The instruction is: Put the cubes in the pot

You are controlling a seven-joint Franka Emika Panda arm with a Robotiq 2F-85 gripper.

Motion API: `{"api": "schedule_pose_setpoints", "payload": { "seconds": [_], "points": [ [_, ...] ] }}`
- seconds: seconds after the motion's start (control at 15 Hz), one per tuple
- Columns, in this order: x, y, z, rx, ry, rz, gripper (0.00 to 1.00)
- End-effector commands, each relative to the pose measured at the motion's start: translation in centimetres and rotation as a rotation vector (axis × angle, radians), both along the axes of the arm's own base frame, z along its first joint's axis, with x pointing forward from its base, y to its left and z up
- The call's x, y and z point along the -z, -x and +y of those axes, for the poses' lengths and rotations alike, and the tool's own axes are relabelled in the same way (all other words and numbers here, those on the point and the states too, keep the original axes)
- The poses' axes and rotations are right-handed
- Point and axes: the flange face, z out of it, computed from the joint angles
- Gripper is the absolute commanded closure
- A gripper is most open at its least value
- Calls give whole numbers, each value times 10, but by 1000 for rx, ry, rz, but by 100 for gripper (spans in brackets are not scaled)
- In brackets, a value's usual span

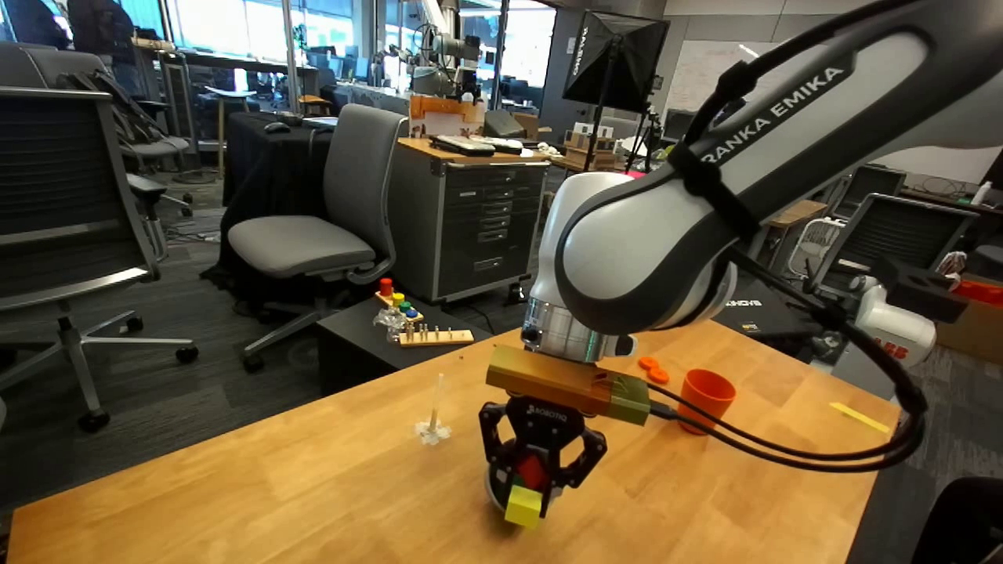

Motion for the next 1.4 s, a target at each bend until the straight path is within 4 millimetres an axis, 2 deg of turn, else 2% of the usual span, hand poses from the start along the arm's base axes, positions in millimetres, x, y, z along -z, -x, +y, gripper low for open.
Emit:
{"api": "schedule_pose_setpoints", "payload": {
  "seconds": [0.0, 1.13, 1.2, 1.27, 1.33],
  "points": [
    [-11, 0, -7, 30, -7, -3, 86],
    [-28, -29, -50, 100, 11, -82, 85],
    [-28, -29, -51, 96, 13, -85, 53],
    [-27, -30, -51, 96, 13, -90, 36],
    [-27, -30, -51, 89, 15, -97, 30]
  ]
}}
